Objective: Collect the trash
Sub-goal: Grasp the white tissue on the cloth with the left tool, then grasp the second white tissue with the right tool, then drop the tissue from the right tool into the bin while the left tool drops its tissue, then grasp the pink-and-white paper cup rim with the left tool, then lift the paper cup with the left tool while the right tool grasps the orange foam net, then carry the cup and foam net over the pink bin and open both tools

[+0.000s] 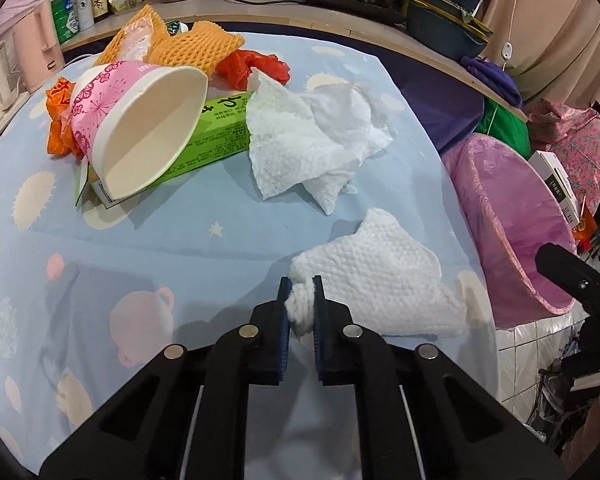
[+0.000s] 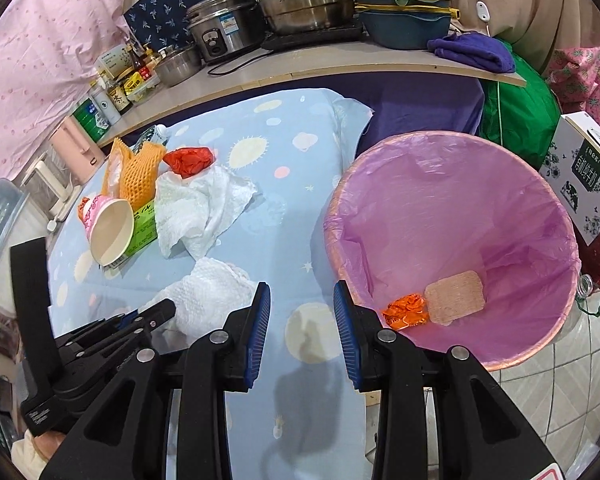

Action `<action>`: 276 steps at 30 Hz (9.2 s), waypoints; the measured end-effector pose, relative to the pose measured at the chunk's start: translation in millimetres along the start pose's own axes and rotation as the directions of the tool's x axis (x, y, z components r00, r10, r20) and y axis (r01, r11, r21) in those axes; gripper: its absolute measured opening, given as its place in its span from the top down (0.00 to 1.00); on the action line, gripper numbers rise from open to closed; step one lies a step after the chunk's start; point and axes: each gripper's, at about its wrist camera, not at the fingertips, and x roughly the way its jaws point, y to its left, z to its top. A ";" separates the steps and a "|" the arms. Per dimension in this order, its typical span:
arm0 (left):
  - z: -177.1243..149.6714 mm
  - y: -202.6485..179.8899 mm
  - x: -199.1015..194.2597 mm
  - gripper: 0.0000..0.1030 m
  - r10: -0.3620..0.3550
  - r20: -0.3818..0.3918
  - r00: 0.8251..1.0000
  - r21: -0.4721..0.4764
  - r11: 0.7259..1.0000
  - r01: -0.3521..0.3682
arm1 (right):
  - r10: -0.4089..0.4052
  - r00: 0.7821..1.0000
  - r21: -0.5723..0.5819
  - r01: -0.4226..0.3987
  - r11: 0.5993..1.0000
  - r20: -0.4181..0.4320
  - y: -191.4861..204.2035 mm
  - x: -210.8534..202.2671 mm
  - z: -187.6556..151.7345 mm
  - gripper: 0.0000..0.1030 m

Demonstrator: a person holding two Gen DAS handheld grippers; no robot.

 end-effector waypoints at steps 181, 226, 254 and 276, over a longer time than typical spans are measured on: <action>19.4 145.8 -87.8 0.97 0.391 0.170 0.905 -0.281 0.899 -0.336 | 0.262 0.964 -0.148 -0.264 0.953 -0.035 161.3 103.7 89.4 0.71; 25.0 140.9 -92.1 0.97 0.356 0.169 0.919 -0.283 0.911 -0.300 | 0.437 0.889 0.028 -0.438 0.899 -0.136 175.1 186.2 113.6 0.90; 8.5 -18.1 -115.6 0.97 0.093 0.244 0.965 -0.020 0.996 -0.091 | 0.151 0.982 0.103 -0.163 0.981 0.117 -39.3 -36.1 49.4 0.91; 39.3 -190.0 -53.7 0.97 -0.123 0.190 0.974 0.276 0.959 0.067 | -0.022 0.997 0.260 0.003 0.966 0.071 -161.0 -34.0 6.0 0.89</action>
